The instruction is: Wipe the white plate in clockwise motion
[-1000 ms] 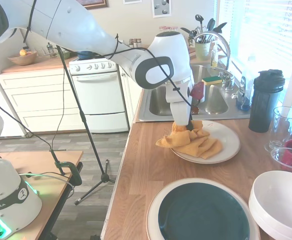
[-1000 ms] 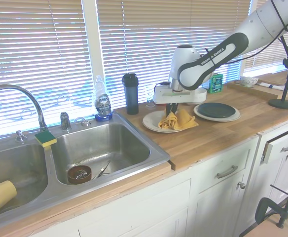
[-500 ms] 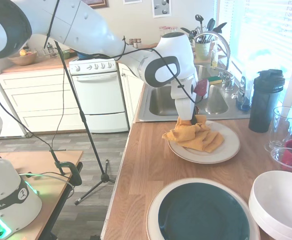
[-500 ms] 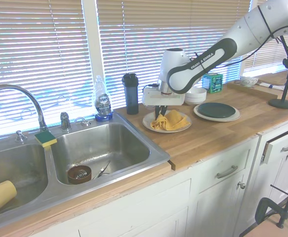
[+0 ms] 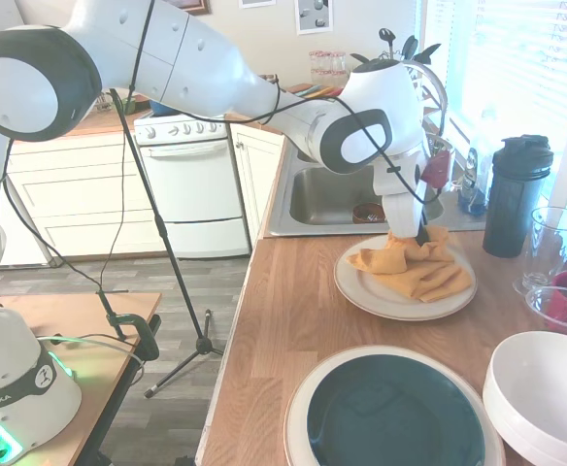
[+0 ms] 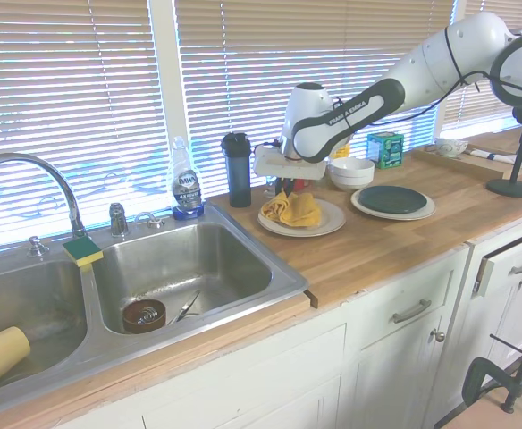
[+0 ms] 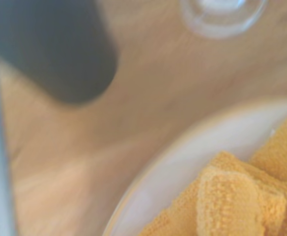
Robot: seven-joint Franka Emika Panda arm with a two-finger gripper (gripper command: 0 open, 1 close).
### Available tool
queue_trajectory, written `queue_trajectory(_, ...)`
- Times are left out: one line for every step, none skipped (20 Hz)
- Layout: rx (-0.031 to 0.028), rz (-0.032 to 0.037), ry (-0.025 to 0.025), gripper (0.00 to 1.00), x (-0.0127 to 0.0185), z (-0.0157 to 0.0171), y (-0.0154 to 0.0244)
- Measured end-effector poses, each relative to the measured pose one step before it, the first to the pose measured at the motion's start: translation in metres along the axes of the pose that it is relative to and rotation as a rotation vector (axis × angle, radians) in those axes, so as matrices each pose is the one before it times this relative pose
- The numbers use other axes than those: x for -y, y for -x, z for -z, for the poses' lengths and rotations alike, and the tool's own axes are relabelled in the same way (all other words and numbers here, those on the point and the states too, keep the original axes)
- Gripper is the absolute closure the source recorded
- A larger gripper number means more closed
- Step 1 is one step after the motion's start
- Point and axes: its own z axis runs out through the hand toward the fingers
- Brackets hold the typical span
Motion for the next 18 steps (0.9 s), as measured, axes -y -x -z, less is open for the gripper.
queue_trajectory(-0.00679, -0.01034, 0.00266, 1.0, 0.0017, -0.00202, -0.00866)
queue_trajectory(-0.00813, -0.01112, 0.00154, 1.0, 0.00126, -0.00216, -0.00936)
queue_trajectory(-0.00738, -0.00975, 0.00367, 1.0, 0.0002, -0.00289, -0.00908)
queue_trajectory(-0.00662, -0.00814, 0.00402, 1.0, -0.00028, -0.00235, -0.00821)
queue_trajectory(-0.00694, -0.00503, 0.00478, 1.0, -0.0009, -0.00155, -0.00767)
queue_trajectory(-0.00698, -0.00245, 0.0048, 1.0, -0.00124, -0.00077, -0.00705)
queue_trajectory(-0.00618, 0.00006, 0.00379, 1.0, -0.00111, -0.00043, -0.00589)
queue_trajectory(-0.00521, 0.00361, 0.00448, 1.0, -0.00137, 0.00004, -0.00462)
queue_trajectory(-0.00485, 0.00597, 0.0046, 1.0, -0.00164, 0.0005, -0.00279)
queue_trajectory(-0.00427, 0.00536, 0.00475, 1.0, -0.00275, 0.00083, -0.00113)
queue_trajectory(-0.00325, 0.00643, 0.00627, 1.0, -0.00375, 0.0014, 0.00038)
queue_trajectory(-0.0029, 0.00727, 0.0077, 1.0, -0.00496, 0.00216, 0.00125)
queue_trajectory(-0.00275, 0.00738, 0.00737, 1.0, -0.00522, 0.0027, 0.00156)
queue_trajectory(-0.00192, 0.00763, 0.00811, 1.0, -0.0058, 0.00304, 0.00213)
queue_trajectory(-0.00093, 0.00672, 0.00872, 1.0, -0.00608, 0.00305, 0.00226)
queue_trajectory(-0.00063, 0.00657, 0.00882, 1.0, -0.00624, 0.0026, 0.00234)
queue_trajectory(-0.00021, 0.00627, 0.00757, 1.0, -0.00599, 0.00231, 0.00254)
queue_trajectory(0.00035, 0.00662, 0.00735, 1.0, -0.00579, 0.00192, 0.00308)
